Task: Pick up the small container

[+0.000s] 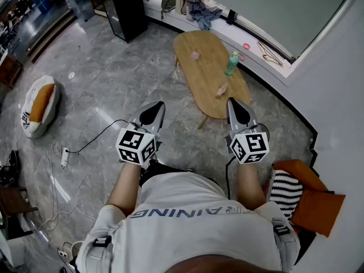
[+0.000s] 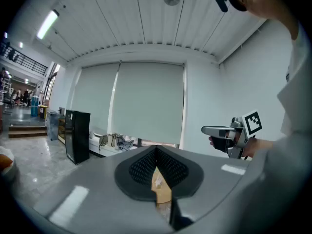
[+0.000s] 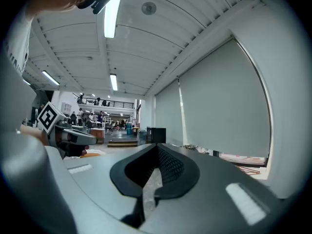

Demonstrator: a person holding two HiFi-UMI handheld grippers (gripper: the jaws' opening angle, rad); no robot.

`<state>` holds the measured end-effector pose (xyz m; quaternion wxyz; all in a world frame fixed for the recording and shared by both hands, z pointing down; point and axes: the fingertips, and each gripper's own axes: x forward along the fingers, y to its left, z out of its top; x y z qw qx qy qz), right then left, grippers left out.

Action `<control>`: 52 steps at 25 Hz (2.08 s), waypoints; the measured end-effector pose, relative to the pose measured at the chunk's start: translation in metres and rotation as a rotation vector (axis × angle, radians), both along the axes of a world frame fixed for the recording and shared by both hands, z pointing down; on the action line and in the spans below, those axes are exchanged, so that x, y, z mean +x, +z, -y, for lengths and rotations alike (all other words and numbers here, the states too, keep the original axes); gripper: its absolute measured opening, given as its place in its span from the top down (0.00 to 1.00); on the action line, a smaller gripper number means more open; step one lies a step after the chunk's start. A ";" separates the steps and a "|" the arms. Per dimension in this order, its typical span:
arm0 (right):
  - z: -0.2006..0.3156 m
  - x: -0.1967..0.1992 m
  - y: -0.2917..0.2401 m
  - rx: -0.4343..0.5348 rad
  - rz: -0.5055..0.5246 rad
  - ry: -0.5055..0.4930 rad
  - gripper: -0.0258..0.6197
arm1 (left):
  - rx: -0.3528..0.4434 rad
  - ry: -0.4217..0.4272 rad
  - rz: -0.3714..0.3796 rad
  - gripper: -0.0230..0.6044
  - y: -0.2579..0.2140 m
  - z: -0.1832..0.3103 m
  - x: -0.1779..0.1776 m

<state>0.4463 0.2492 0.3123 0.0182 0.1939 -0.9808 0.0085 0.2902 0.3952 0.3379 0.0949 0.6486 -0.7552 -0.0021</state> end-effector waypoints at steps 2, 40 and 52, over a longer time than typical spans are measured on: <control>-0.003 -0.001 -0.001 0.001 0.000 -0.002 0.94 | 0.002 0.000 -0.002 0.96 -0.002 -0.002 0.000; -0.008 -0.169 -0.004 0.005 -0.032 0.084 0.93 | 0.010 0.080 -0.107 0.96 0.005 0.006 -0.175; -0.023 -0.265 0.001 -0.008 -0.041 0.091 0.93 | 0.031 0.103 -0.102 0.96 -0.004 -0.001 -0.264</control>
